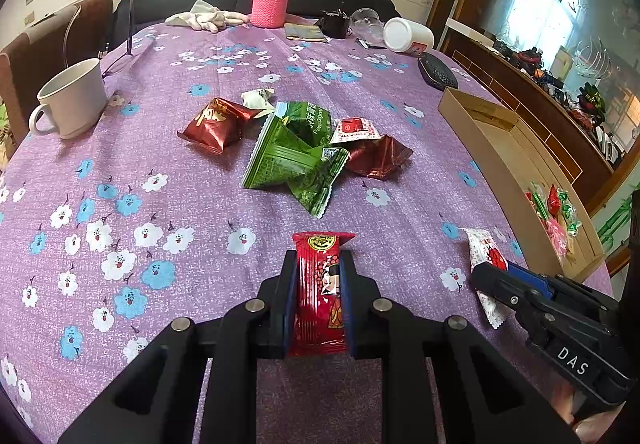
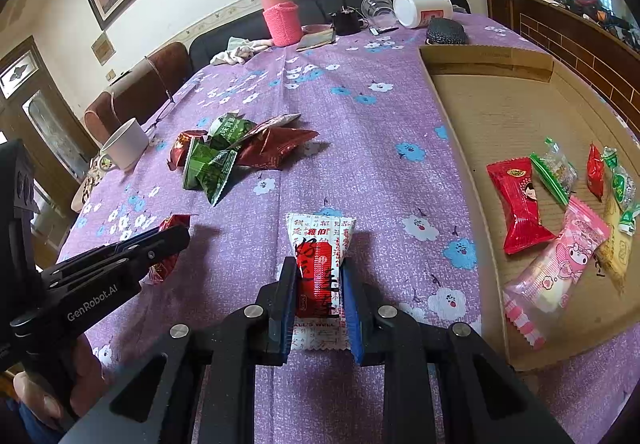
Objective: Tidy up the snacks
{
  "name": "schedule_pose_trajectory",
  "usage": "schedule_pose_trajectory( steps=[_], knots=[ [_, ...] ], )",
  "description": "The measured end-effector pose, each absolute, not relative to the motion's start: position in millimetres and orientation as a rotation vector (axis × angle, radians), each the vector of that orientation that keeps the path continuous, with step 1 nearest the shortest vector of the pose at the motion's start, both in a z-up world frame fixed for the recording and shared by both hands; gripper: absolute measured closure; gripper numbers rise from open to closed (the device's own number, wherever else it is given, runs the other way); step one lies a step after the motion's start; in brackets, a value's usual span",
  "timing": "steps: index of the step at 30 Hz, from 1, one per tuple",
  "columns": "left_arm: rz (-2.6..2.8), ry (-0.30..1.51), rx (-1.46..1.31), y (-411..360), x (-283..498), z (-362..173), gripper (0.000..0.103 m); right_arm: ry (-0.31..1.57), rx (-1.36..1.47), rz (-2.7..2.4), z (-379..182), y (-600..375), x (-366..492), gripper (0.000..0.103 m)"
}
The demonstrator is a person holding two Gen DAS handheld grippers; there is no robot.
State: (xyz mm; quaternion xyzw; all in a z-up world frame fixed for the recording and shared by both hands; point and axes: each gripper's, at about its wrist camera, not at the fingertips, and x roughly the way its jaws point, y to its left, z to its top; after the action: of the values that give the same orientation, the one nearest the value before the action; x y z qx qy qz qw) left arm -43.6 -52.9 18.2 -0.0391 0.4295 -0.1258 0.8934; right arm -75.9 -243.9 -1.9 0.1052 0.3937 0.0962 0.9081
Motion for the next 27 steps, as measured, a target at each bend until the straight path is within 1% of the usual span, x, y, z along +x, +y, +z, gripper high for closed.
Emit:
schedule_pose_trajectory(
  steps=[27],
  knots=[
    [-0.239, 0.871, -0.065, -53.9, -48.3, 23.5, 0.085, 0.782, 0.203, 0.185, 7.0, -239.6, -86.7, 0.08]
  ],
)
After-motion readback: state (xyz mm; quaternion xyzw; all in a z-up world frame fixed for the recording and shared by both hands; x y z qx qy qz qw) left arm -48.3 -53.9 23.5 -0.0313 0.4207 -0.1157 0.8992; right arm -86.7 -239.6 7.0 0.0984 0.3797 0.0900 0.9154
